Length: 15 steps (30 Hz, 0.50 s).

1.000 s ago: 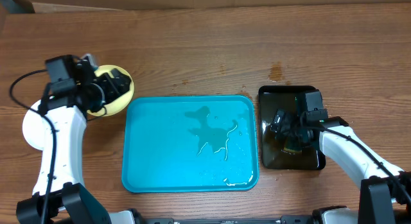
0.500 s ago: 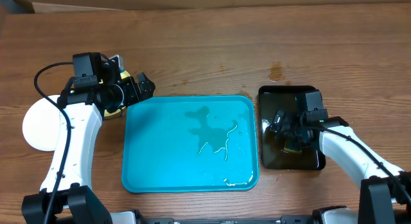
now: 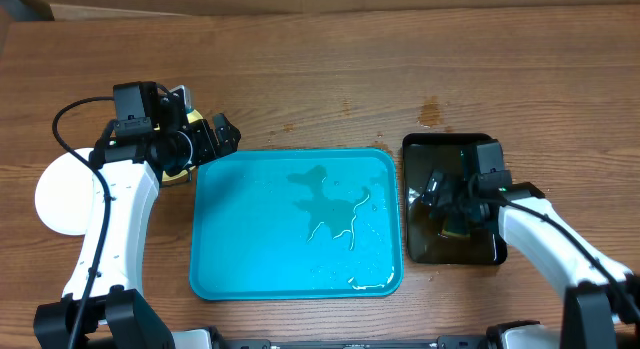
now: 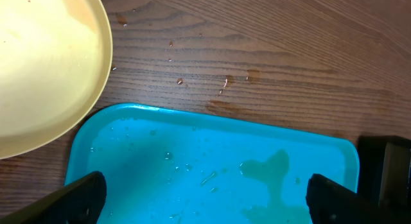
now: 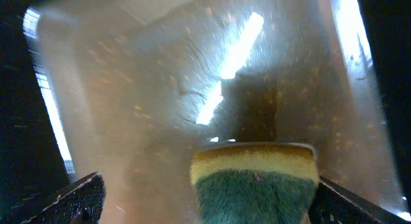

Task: Clean dirty plates on tray and stack at the side
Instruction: 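Release the sponge in the black tray and raise right gripper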

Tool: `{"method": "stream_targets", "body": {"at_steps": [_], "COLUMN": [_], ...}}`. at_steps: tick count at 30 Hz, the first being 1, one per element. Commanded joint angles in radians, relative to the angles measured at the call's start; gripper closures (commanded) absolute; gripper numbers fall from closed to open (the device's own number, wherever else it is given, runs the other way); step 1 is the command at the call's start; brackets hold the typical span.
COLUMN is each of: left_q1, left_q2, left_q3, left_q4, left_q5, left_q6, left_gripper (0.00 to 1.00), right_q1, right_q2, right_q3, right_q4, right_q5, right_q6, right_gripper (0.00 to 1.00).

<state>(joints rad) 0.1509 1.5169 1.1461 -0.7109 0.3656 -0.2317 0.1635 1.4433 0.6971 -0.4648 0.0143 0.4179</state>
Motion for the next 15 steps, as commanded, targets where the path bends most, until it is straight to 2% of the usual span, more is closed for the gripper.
{"method": "stream_targets", "body": {"at_steps": [1,15], "left_q1": [-0.001,-0.001], "left_q2": [0.003,0.003], "left_q3": [0.021,0.021], "left_q4": [0.002,0.002], "left_q5": [-0.008,-0.008], "left_q6": [0.023,0.023], "left_gripper": [0.00,0.00], "right_q1": [-0.002,-0.002], "right_q2": [-0.155,-0.790], "right_q3": [0.002,0.002], "right_q4": [0.008,0.007], "right_q5": [-0.002,-0.002], "right_q6": [0.000,0.000], "right_gripper": [0.00,0.00]}}
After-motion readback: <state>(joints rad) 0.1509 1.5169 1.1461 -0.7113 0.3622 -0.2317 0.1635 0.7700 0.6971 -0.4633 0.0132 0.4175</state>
